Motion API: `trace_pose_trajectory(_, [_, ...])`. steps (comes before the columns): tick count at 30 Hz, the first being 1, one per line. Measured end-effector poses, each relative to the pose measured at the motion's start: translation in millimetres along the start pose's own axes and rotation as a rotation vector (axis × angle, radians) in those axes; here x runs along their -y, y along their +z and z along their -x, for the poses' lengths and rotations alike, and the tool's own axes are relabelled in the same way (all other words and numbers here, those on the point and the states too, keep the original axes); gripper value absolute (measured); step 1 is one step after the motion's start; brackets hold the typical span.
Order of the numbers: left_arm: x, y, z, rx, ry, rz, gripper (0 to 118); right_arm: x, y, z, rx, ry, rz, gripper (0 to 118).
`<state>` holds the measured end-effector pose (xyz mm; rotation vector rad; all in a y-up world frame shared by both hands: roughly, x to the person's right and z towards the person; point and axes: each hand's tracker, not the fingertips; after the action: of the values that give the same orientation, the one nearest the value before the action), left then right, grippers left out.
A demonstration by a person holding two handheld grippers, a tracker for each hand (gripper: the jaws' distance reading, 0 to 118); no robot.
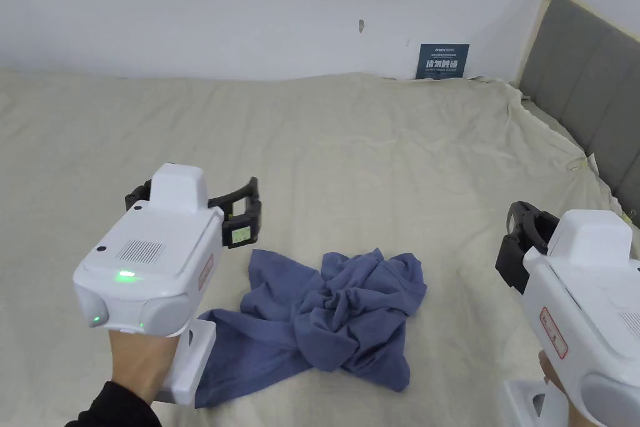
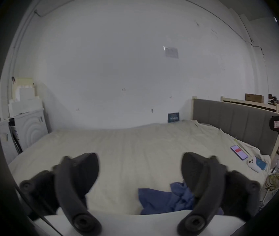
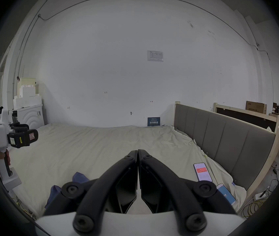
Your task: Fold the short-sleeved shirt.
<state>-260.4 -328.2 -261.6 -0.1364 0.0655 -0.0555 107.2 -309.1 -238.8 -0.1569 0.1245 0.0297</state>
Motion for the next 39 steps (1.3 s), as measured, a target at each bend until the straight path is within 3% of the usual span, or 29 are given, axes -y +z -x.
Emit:
trace_pose_trajectory(4, [9.2,8.5,13.8,-0.027,-0.003,-0.006,20,-0.7,-0.5,3.7,-0.008,-0.002,-0.011,0])
trace_pose_trajectory(6, [14.1,11.5,17.5,-0.052,-0.015,-0.011,1,-0.3,0.0,5.6,-0.013,0.003,-0.015,0])
trace_pose_trajectory(20, [15.2,9.1,15.6,-0.055,-0.033,0.044,0,4.5,-1.7,9.6,-0.022,0.006,-0.008,0])
trace_pose_trajectory(31, [83.2,-34.8,18.7,0.036,0.137,0.596,0,15.4,-4.9,9.1,-0.023,-0.005,0.017,0])
trace_pose_trajectory(37, [141.1,-37.8,13.6,0.031,0.177,0.776,0,26.3,-6.7,7.0,-0.022,-0.002,0.051,0])
trace_pose_trajectory(39, [151.9,-34.9,12.6,0.034,0.18,0.806,7,29.2,-7.1,6.5,-0.021,-0.002,0.058,0])
